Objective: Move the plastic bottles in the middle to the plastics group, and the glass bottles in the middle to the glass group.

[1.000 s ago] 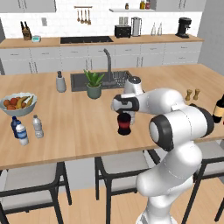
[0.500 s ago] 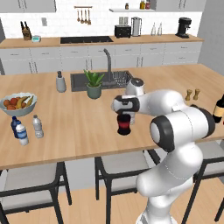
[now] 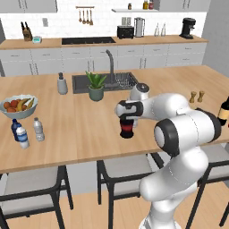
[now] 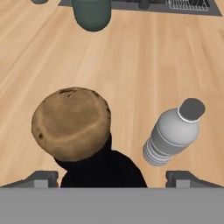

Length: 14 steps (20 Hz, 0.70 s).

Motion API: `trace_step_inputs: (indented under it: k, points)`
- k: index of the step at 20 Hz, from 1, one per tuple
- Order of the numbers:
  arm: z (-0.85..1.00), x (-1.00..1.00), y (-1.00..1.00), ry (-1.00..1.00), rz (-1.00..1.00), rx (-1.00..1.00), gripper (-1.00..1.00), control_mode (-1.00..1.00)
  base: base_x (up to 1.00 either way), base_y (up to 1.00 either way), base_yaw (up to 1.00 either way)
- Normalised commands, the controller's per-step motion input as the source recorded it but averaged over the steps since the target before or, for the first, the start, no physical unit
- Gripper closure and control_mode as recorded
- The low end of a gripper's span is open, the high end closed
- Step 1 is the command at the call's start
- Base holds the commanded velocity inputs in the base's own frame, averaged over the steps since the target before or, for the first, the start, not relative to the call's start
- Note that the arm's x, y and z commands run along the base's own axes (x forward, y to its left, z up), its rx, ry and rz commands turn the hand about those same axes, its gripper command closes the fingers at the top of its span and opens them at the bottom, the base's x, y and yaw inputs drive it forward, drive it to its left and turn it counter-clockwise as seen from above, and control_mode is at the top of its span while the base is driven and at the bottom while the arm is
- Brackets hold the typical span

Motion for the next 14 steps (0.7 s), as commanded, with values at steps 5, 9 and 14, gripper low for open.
trace_step_inputs:
  k: [5, 9, 14]
  points:
    - [0.0, 0.0, 0.0, 0.0, 0.0, 0.0, 1.0, -1.0, 0.0, 0.0, 0.0]
    - [0.0, 0.0, 0.0, 0.0, 0.0, 0.0, 1.0, -1.0, 0.0, 0.0, 0.0]
    - [0.24, -0.28, 0.0, 0.0, 0.0, 0.0, 1.0, -1.0, 0.0, 0.0, 0.0]
